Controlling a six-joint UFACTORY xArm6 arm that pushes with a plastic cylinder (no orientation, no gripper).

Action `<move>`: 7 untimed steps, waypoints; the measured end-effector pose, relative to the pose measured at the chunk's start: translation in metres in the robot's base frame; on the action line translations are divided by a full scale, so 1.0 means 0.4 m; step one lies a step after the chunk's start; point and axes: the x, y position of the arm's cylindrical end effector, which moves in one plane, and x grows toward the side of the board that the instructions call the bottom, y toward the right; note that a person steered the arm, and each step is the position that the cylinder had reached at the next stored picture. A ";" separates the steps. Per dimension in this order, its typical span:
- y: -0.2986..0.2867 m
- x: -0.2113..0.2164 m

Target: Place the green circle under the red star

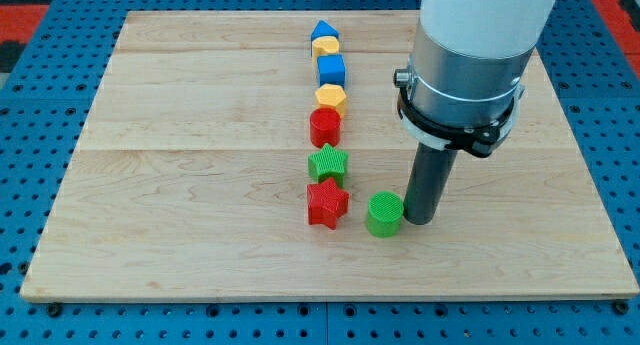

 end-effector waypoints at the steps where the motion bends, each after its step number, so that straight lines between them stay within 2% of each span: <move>1: 0.069 0.000; 2: 0.098 0.000; 4: 0.052 -0.082; 5: 0.052 -0.081; 6: 0.034 -0.005; 7: 0.033 0.018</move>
